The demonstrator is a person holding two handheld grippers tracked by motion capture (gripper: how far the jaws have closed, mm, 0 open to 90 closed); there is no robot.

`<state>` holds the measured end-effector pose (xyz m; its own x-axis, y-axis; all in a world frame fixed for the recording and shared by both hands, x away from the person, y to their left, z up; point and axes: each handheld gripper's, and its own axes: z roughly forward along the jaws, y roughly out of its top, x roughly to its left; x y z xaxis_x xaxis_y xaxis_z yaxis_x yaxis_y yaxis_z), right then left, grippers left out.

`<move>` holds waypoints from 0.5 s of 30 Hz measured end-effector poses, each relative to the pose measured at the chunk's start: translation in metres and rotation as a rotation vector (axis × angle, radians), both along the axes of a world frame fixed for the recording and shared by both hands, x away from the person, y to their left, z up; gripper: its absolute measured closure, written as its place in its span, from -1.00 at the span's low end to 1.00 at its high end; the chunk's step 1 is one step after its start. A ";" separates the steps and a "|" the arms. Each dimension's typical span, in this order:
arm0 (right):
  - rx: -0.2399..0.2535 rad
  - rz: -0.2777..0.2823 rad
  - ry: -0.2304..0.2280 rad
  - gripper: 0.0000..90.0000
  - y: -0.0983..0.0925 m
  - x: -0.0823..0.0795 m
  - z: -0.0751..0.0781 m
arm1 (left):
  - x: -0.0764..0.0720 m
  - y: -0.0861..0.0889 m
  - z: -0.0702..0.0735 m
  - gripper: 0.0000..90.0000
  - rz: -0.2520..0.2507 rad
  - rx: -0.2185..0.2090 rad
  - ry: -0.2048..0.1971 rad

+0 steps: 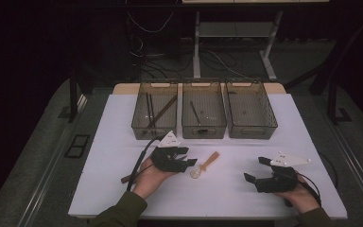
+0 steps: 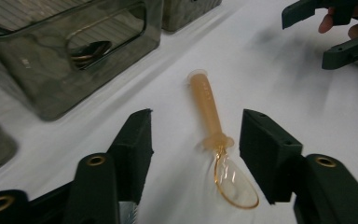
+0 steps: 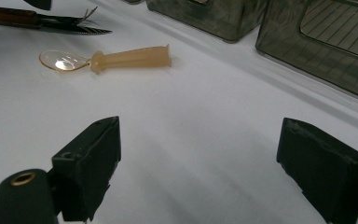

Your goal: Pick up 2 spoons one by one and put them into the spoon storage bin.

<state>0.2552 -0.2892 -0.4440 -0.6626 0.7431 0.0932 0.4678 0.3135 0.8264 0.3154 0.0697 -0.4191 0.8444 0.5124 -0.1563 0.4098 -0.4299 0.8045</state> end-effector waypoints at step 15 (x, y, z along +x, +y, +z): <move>-0.002 -0.006 0.007 -0.69 0.000 0.001 -0.001 | 0.009 -0.047 -0.018 0.42 -0.034 0.083 0.034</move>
